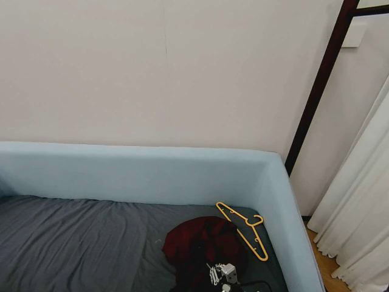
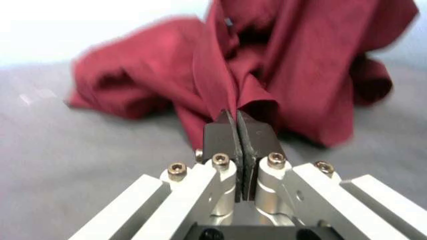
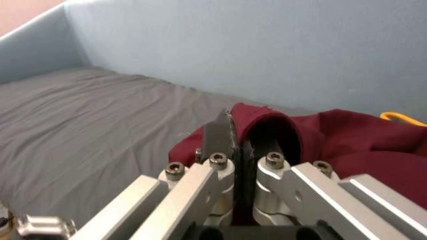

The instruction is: Pick up the clothes from the sofa and hang them on the clothes hanger.

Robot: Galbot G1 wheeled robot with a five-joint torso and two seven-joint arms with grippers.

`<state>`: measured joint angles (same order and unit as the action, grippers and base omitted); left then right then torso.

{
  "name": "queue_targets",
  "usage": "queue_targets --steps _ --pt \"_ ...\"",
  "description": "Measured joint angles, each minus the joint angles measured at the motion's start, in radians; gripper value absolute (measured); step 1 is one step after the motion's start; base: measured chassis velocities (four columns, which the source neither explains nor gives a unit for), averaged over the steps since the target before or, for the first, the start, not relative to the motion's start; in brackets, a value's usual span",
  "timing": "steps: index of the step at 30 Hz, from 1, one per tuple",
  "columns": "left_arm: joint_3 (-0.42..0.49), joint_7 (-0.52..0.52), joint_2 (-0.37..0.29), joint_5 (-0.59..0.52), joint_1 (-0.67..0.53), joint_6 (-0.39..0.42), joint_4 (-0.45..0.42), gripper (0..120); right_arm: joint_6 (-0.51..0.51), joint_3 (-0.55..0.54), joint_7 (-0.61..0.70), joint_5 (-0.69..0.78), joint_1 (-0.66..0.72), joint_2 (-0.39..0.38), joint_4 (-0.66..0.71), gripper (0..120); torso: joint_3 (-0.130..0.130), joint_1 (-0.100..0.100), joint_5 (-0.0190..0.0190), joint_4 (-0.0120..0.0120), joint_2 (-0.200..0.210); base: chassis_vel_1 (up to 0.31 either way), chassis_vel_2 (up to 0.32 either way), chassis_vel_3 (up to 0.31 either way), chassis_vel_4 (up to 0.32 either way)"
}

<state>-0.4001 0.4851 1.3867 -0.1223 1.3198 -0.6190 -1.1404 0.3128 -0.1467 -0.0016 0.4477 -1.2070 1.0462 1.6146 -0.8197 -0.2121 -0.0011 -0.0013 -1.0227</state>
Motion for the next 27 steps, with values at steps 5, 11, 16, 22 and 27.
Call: queue_targets --steps 5,11,16,22,27 --pt "-0.035 0.002 -0.072 -0.060 0.007 -0.004 -0.149 0 -0.001 0.031 -0.001 0.016 0.027 -0.007 0.040 0 0.000 0.000 0.0001 0.0002 0.000 0.000 0.000 0.000 0.000" --pt "-0.068 -0.035 -0.192 -0.198 -0.001 0.027 -0.370 0 -0.005 0.083 -0.027 0.054 0.062 -0.054 0.141 0 0.000 0.000 0.0001 0.0002 0.000 0.000 0.000 0.000 0.000" --pt "-0.083 -0.083 -0.335 -0.311 -0.032 0.097 -0.556 0 -0.004 0.142 -0.091 0.132 0.104 -0.116 0.274 0 0.000 0.000 0.0001 0.0000 0.000 0.000 0.000 0.000 0.000" --pt "-0.101 -0.115 -0.452 -0.391 -0.054 0.144 -0.666 0 -0.003 0.198 -0.163 0.239 0.128 -0.173 0.385 0 0.000 0.000 0.0003 0.0000 0.000 0.000 0.000 0.000 0.000" --pt "-0.113 -0.145 -0.507 -0.435 -0.081 0.164 -0.716 0 -0.003 0.228 -0.210 0.305 0.164 -0.228 0.446 0 0.000 0.000 0.0001 0.0002 0.000 0.000 0.000 0.000 0.000"
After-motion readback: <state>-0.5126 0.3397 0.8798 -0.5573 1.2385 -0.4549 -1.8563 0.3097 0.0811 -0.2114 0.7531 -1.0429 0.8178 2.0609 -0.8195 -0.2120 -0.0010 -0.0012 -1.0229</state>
